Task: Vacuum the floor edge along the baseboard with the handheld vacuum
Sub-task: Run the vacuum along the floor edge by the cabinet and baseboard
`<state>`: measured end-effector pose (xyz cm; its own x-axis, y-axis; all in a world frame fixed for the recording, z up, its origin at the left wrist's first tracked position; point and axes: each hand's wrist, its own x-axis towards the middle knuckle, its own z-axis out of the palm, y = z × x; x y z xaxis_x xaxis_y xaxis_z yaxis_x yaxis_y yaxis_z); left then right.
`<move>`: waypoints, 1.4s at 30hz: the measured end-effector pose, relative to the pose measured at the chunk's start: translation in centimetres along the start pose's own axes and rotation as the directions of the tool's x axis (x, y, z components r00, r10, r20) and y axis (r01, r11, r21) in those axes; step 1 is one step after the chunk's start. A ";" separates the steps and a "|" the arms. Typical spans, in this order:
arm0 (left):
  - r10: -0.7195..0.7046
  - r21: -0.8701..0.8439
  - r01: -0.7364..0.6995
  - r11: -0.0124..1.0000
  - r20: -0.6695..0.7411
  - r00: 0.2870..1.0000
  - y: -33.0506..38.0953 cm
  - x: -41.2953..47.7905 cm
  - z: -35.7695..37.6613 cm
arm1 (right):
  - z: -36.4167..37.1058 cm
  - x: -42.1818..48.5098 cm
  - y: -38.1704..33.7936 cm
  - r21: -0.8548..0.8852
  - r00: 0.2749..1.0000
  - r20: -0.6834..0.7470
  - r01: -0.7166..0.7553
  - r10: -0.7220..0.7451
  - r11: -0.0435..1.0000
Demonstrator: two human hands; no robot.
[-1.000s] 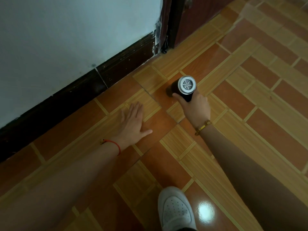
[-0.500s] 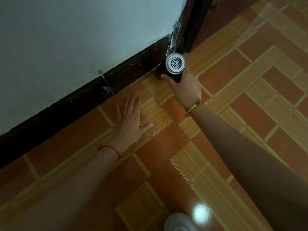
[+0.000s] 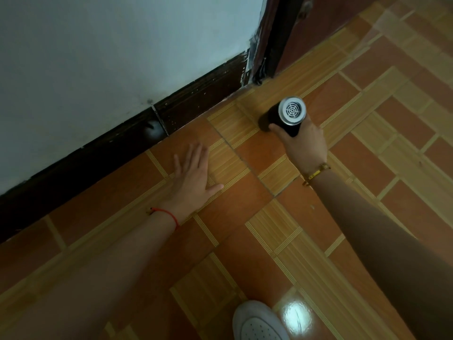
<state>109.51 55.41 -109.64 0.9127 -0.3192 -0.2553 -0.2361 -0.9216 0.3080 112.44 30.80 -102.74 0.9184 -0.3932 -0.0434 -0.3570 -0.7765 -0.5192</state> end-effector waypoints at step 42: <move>-0.590 -0.168 0.574 0.802 -0.068 0.805 -12.0 -22.5 0.4 | 6.7 -15.8 -10.6 0.105 0.679 0.479 0.585 -0.557 0.804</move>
<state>91.70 73.59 -107.98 0.8963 0.3019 -0.3248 0.3901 -0.8850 0.2542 102.83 48.60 -102.26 0.9037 0.4014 -0.1493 0.2685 -0.8026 -0.5327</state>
